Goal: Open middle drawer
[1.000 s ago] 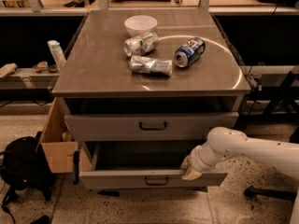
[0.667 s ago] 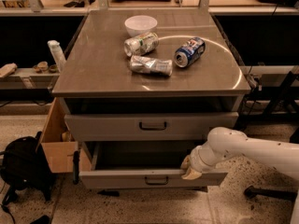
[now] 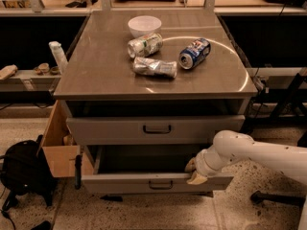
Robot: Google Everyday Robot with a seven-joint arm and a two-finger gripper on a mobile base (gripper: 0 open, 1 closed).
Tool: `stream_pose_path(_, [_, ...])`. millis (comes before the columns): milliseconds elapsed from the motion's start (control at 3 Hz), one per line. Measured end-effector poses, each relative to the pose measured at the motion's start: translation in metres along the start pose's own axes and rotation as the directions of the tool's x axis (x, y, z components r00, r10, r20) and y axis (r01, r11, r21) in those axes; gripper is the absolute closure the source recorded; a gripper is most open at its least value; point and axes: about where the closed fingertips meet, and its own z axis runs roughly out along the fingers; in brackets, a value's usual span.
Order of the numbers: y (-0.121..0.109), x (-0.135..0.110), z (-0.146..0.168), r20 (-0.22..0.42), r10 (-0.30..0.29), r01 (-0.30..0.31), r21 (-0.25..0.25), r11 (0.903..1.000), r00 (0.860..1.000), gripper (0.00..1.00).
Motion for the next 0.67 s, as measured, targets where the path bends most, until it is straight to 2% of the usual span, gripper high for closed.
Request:
stream_pose_path(333, [-0.0002,0.0008,0.0042,0.004,-0.003,0.003,-0.008,1.0,1.0,0.85])
stream_pose_path(667, [-0.0002,0.0008,0.0042,0.004,-0.003,0.003,-0.008,1.0,1.0,1.0])
